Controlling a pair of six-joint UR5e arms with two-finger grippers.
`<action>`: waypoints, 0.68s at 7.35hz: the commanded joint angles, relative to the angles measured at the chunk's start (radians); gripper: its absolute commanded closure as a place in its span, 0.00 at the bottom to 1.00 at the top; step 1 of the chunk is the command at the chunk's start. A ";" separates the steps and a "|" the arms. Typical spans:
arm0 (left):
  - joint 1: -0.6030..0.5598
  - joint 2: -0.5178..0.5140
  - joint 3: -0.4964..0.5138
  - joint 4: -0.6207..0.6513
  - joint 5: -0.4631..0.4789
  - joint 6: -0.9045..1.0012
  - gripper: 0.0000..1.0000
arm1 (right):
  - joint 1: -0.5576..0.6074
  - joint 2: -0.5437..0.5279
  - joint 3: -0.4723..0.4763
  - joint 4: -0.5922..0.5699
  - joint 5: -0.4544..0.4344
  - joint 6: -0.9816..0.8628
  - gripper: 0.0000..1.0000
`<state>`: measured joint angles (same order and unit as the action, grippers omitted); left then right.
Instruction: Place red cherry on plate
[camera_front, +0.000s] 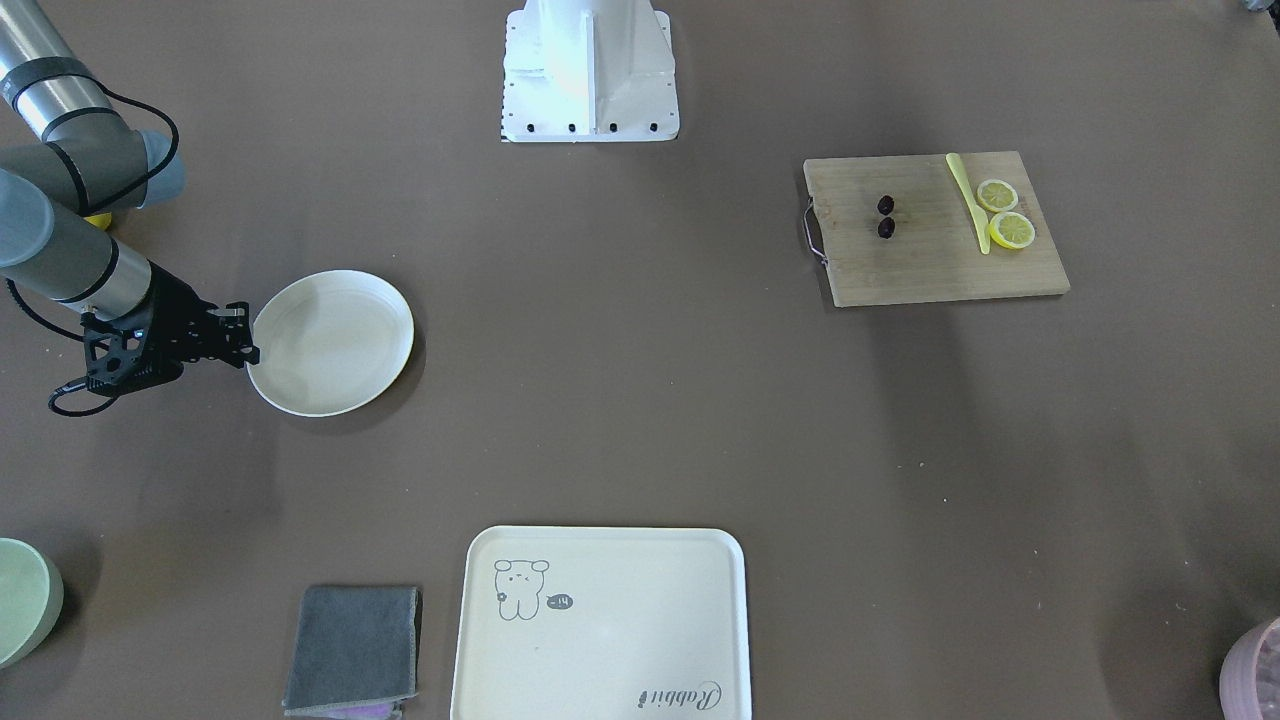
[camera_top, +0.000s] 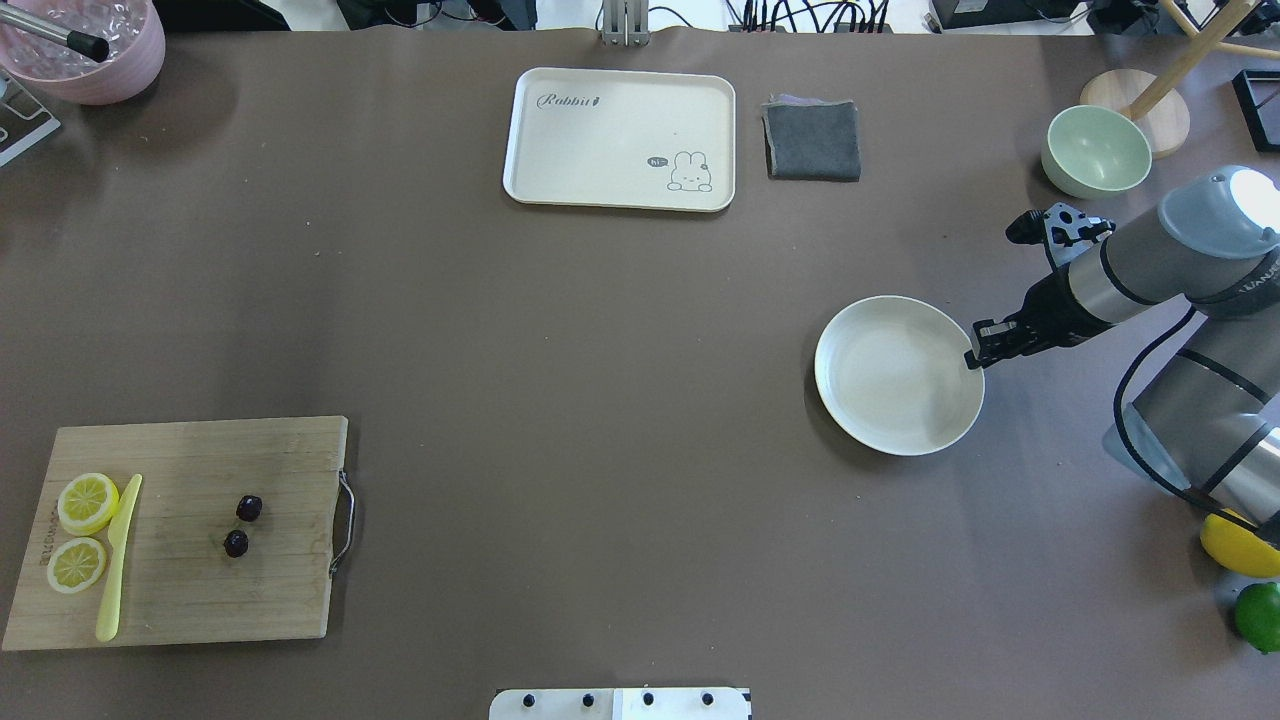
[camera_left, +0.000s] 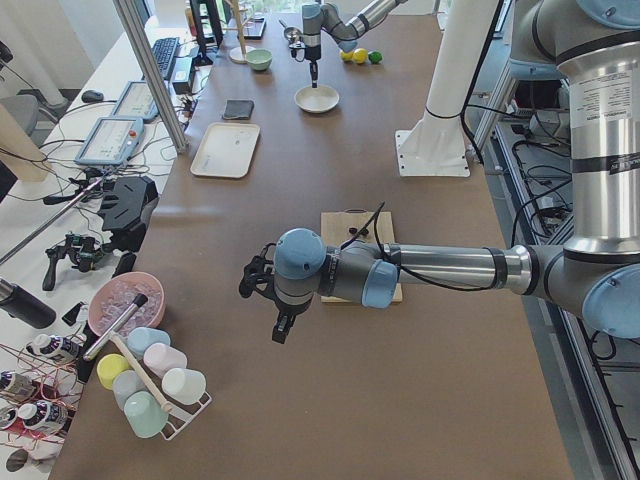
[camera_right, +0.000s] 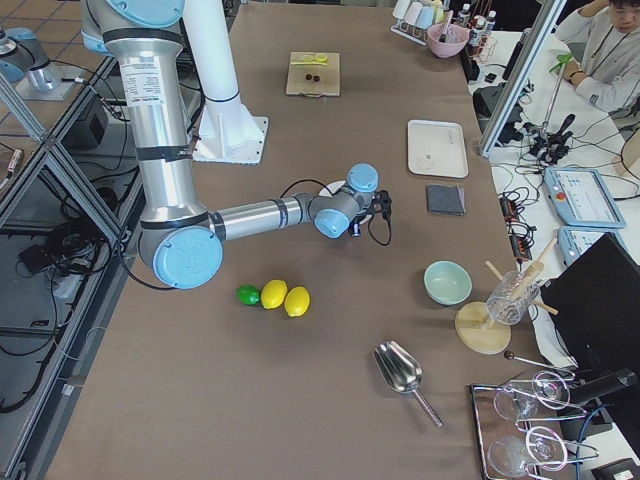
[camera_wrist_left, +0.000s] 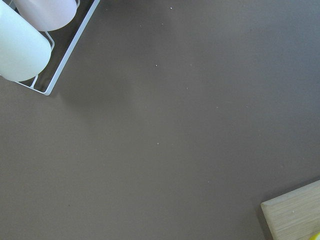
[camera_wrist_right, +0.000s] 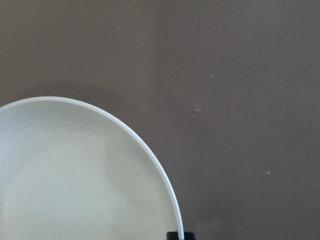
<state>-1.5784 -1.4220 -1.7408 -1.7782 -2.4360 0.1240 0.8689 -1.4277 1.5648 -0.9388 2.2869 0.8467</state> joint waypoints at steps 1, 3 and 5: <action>0.000 -0.003 -0.008 0.000 0.000 -0.004 0.03 | -0.007 0.015 0.003 0.008 0.003 0.021 1.00; 0.036 -0.032 -0.089 0.002 -0.012 -0.335 0.03 | -0.014 0.111 0.034 0.008 0.006 0.214 1.00; 0.195 0.006 -0.240 -0.018 -0.006 -0.555 0.03 | -0.089 0.188 0.052 0.011 -0.006 0.370 1.00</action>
<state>-1.4783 -1.4376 -1.8883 -1.7805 -2.4453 -0.2721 0.8238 -1.2939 1.6049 -0.9298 2.2891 1.1119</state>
